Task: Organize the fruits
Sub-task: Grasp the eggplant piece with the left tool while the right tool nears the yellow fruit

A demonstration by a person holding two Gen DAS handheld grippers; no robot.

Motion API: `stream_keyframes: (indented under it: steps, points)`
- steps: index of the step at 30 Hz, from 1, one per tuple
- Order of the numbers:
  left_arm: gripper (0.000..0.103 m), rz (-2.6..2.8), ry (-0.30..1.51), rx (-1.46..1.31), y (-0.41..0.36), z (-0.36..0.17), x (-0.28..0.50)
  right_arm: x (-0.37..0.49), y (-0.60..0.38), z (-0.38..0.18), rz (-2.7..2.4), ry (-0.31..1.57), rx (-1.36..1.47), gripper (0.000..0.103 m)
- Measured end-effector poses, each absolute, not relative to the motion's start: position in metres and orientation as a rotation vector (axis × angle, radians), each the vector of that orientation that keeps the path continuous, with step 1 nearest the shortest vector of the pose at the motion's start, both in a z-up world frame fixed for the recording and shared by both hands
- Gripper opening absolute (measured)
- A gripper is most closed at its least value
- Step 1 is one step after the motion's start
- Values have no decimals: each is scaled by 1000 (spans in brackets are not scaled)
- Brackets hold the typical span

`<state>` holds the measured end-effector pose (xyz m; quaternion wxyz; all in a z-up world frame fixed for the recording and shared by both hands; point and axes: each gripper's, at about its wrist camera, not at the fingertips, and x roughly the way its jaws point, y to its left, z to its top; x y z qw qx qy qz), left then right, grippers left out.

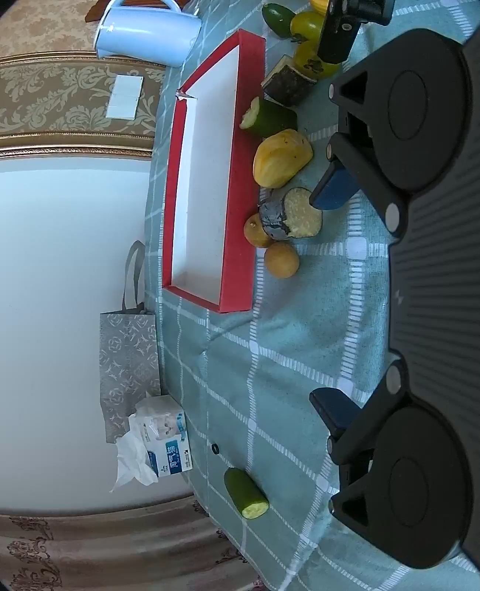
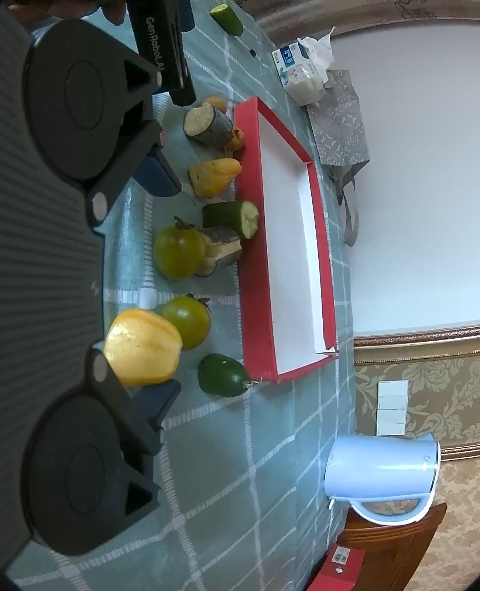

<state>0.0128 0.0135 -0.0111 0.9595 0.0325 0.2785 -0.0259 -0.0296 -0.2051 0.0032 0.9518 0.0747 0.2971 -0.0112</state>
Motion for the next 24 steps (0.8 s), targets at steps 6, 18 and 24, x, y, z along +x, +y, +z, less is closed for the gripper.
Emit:
stream_keyframes:
  steps: [6, 18, 24]
  points:
    - [103, -61, 568, 74, 12, -13, 14, -29, -208, 3, -17, 603, 163, 103]
    - [103, -66, 588, 53, 15, -14, 17, -34, -207, 7, -65, 528, 112, 103]
    - [103, -81, 591, 28, 20, -13, 17, -32, -213, 3, -61, 577, 148, 103]
